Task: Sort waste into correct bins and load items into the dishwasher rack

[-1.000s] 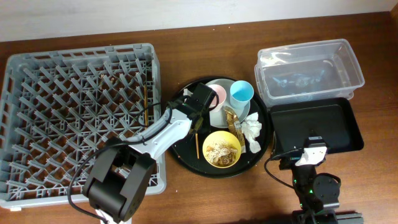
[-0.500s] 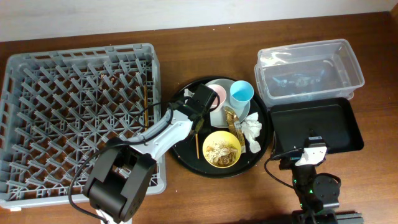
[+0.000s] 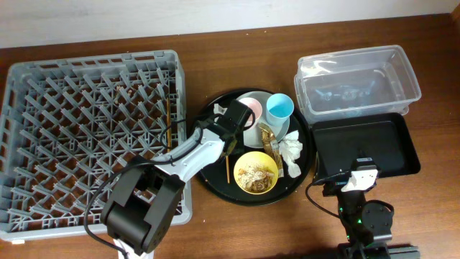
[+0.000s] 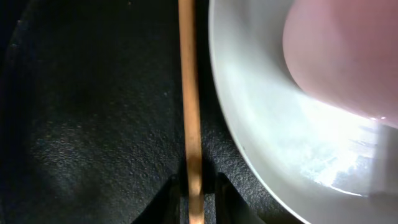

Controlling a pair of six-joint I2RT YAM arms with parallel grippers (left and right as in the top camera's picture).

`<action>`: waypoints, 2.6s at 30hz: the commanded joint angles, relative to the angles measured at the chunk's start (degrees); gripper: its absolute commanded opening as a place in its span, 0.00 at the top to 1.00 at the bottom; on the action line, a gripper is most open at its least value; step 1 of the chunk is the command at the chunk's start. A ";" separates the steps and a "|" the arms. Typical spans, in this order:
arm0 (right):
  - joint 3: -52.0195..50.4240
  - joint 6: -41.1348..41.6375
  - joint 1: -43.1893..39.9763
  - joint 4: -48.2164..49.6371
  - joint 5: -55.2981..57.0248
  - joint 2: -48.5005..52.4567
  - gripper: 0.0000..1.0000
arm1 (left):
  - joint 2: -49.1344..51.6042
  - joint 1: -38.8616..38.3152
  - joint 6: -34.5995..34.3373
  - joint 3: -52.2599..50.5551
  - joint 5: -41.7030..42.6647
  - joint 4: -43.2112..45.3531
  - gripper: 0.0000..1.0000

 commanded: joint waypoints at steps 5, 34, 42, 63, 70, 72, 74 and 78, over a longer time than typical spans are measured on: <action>-0.31 -0.02 0.17 -0.37 0.09 -0.33 0.01 | 0.37 0.48 -0.33 1.29 -0.35 -2.49 0.99; -0.31 -0.02 0.17 -0.37 0.09 -0.33 0.01 | -7.96 18.73 16.87 8.26 -1.03 -26.45 0.58; -0.31 -0.02 0.17 -0.37 0.09 -0.33 0.01 | -12.28 18.73 16.90 12.39 4.02 -28.50 0.57; 84.52 -1.33 0.24 -69.09 -18.80 63.58 0.01 | -30.60 18.93 20.55 14.71 24.06 -29.16 0.01; 81.00 4.94 2.78 -73.85 -21.07 75.43 0.28 | -30.60 18.93 20.55 14.71 24.11 -29.27 0.01; 73.46 6.78 5.38 -66.45 -20.33 75.45 0.25 | -30.60 18.93 20.55 14.71 24.11 -29.31 0.01; 64.63 12.46 9.97 -57.07 -11.17 75.63 0.22 | -30.60 18.93 20.55 14.71 24.11 -29.31 0.01; 52.81 15.80 15.96 -40.17 -0.26 78.01 0.22 | -30.60 18.93 20.55 14.71 24.11 -29.33 0.01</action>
